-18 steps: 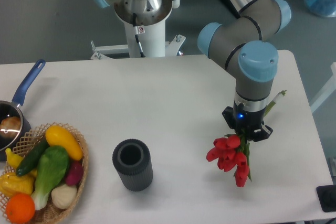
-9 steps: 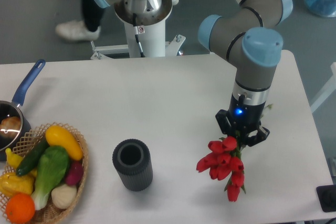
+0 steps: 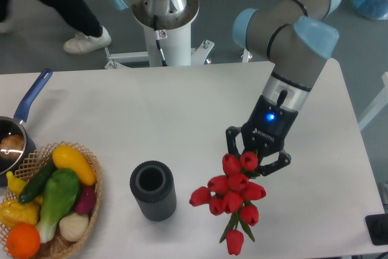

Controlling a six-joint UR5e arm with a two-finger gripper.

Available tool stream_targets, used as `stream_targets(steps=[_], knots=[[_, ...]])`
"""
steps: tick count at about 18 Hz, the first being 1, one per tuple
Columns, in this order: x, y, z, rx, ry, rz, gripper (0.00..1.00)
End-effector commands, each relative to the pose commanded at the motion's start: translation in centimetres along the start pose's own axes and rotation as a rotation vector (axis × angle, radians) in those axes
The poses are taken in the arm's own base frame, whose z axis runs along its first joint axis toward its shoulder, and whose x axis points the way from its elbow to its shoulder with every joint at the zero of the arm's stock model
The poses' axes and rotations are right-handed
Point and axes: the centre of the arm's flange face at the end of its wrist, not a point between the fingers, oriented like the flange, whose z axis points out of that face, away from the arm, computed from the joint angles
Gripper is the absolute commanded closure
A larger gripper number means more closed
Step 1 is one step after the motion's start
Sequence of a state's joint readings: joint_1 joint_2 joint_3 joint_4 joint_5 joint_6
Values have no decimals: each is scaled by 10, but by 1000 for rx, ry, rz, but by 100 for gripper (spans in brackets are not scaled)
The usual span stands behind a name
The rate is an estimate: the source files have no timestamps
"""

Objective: Insert the flowers into the vase
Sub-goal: 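Carry the tulips over the black vase, stems pointing down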

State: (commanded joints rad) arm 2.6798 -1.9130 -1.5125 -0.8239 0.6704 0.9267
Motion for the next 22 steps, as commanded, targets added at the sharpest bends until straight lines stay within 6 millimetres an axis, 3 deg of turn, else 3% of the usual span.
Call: stream_targets(steps=[3,6,9,12,17,20,22], knots=[[10,-10,-3,104,71,-27,100],[17,-11,-22,275,182,-53,97],[35,-27,-32,357,222,32,95],[49,-38,-27,457,305,74,93],[66,-52,-19,482,350,98,92],[80,-55,5,481,388,132,91],[77,-49,15,479,394,136,90]])
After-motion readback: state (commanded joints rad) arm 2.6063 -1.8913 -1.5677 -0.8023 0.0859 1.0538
